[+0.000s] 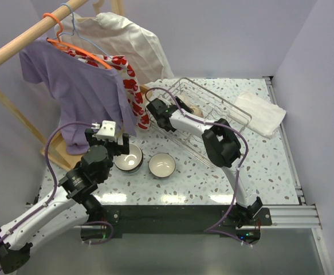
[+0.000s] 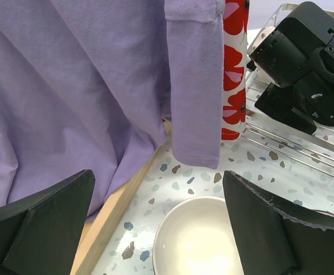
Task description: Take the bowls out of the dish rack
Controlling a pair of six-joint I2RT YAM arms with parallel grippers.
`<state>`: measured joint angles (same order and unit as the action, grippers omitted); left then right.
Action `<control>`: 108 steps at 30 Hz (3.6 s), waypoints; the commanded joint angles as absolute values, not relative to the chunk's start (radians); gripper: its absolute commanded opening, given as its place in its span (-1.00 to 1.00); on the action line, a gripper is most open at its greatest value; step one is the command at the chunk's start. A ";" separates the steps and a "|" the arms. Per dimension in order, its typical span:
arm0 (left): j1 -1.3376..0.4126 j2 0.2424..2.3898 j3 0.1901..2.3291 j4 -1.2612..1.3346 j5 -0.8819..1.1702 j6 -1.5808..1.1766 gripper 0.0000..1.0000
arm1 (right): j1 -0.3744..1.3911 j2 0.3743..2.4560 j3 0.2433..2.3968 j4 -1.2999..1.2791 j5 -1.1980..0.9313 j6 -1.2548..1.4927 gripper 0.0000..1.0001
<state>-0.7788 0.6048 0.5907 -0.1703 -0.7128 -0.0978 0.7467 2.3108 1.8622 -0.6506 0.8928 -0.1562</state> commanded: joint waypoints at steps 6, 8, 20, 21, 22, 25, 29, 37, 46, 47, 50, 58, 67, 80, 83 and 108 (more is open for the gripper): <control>-0.772 0.607 0.611 -0.158 -0.709 -0.121 0.99 | 0.744 2.324 1.829 -0.677 0.862 -0.160 0.91; -0.772 0.609 0.611 -0.160 -0.707 -0.121 0.99 | 0.744 2.316 1.821 -0.658 0.873 -0.164 0.90; -0.772 0.609 0.612 -0.161 -0.706 -0.121 0.99 | 0.746 2.309 1.821 -0.655 0.905 -0.181 0.79; -0.772 0.609 0.612 -0.163 -0.706 -0.121 0.98 | 0.746 2.304 1.821 -0.655 0.908 -0.184 0.75; -0.772 0.611 0.612 -0.161 -0.704 -0.121 0.98 | 0.747 2.295 1.821 -0.652 0.914 -0.186 0.71; -0.772 0.612 0.614 -0.161 -0.704 -0.121 0.98 | 0.744 2.257 1.819 -0.653 0.914 -0.190 0.60; -0.772 0.612 0.614 -0.161 -0.700 -0.121 0.98 | 0.747 2.188 1.816 -0.650 0.900 -0.190 0.48; -0.772 0.612 0.614 -0.161 -0.699 -0.121 0.98 | 0.749 2.099 1.832 -0.663 0.887 -0.193 0.38; -0.773 0.617 0.614 -0.160 -0.692 -0.121 0.98 | 0.749 2.075 1.841 -0.676 0.877 -0.186 0.04; -0.772 0.615 0.614 -0.160 -0.692 -0.121 0.98 | 0.749 2.068 1.839 -0.676 0.873 -0.181 0.00; -0.772 0.618 0.614 -0.156 -0.684 -0.120 0.98 | 0.749 2.048 1.844 -0.687 0.841 -0.166 -0.13; -0.772 0.634 0.609 -0.132 -0.605 -0.109 0.98 | 0.730 1.979 1.888 -0.753 0.747 -0.060 -0.32; -0.772 0.702 0.607 -0.015 -0.379 -0.100 1.00 | 0.660 1.895 1.916 -0.796 0.591 0.084 -0.38; -0.798 0.995 0.640 0.342 -0.144 -0.167 1.00 | 0.629 1.727 1.798 -0.766 0.448 0.232 -0.37; -0.811 1.072 0.640 0.468 -0.106 -0.158 1.00 | 0.627 1.698 1.779 -0.761 0.413 0.261 -0.37; -0.839 1.546 0.795 0.985 0.019 -0.189 0.96 | 0.627 1.520 1.643 -0.667 0.230 0.342 -0.35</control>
